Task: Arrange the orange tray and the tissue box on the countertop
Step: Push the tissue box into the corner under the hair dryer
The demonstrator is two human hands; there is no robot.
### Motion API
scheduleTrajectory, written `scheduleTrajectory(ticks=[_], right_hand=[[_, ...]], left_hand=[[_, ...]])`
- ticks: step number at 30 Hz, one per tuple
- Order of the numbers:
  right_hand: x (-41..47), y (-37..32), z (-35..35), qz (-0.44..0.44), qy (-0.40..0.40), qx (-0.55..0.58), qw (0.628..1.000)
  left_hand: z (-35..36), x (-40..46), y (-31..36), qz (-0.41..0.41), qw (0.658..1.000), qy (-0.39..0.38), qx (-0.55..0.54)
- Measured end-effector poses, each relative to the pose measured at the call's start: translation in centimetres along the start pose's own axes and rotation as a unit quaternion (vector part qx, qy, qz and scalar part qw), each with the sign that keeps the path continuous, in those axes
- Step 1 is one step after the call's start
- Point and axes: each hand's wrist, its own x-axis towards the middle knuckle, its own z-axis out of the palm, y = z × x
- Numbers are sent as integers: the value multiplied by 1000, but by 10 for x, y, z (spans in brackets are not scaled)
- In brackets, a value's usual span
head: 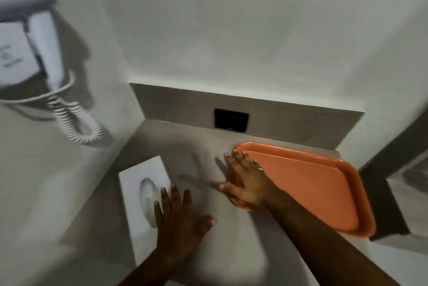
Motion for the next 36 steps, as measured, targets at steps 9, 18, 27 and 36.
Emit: scheduleTrajectory(ticks=[9, 18, 27, 36], right_hand=[[135, -135, 75, -120, -93, -56, 987], [158, -124, 94, -86, -13, -116, 989], [131, -118, 93, 60, 12, -103, 993], [133, -65, 71, -227, -110, -230, 940]], left_hand=[[10, -27, -21, -81, 995, 49, -16], [1, -13, -90, 122, 987, 101, 23], [-22, 6, -137, 222, 970, 43, 90], [-8, -6, -93, -39, 997, 65, -19]])
